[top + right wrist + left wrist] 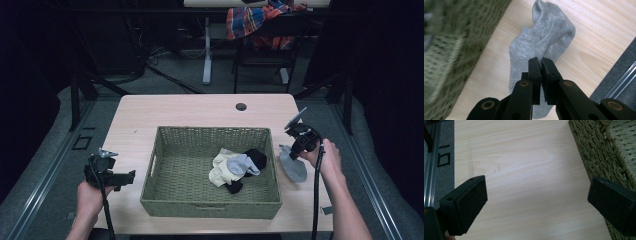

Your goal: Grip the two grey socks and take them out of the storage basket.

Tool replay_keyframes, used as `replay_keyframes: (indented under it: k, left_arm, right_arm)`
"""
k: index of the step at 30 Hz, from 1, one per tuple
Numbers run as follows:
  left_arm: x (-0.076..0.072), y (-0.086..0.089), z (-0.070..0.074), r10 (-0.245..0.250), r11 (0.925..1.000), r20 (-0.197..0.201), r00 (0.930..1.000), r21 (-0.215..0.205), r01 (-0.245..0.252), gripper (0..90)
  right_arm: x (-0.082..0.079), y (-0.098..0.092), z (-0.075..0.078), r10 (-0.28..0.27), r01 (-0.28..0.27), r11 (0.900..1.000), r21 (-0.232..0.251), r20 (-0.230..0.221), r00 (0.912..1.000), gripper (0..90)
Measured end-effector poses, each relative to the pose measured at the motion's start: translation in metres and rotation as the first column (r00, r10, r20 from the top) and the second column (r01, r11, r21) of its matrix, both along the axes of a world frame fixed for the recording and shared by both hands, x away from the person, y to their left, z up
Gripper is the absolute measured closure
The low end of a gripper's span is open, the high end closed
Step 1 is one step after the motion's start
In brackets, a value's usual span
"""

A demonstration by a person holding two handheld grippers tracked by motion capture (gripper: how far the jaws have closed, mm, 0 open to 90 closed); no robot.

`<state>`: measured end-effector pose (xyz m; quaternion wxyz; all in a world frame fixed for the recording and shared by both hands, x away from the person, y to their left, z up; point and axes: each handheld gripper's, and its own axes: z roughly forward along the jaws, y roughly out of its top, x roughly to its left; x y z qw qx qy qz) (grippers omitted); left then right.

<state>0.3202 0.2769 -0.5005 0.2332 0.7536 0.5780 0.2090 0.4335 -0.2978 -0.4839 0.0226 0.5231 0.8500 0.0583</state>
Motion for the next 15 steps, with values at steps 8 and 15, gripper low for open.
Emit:
replay_keyframes:
  k: [8, 15]
  left_arm:
    - [-0.001, 0.0, 0.0, 0.002, 1.0, 0.001, 1.0, -0.004, -0.002, 2.7]
    - [0.0, 0.0, 0.0, 0.001, 1.0, 0.0, 1.0, -0.003, -0.001, 2.7]
  right_arm:
    - [0.005, -0.006, -0.014, -0.011, 0.011, 1.0, 0.003, -0.016, 0.9998, 85.7]
    - [0.0, -0.013, 0.002, -0.017, 0.016, 0.999, 0.043, 0.031, 0.9994, 59.1]
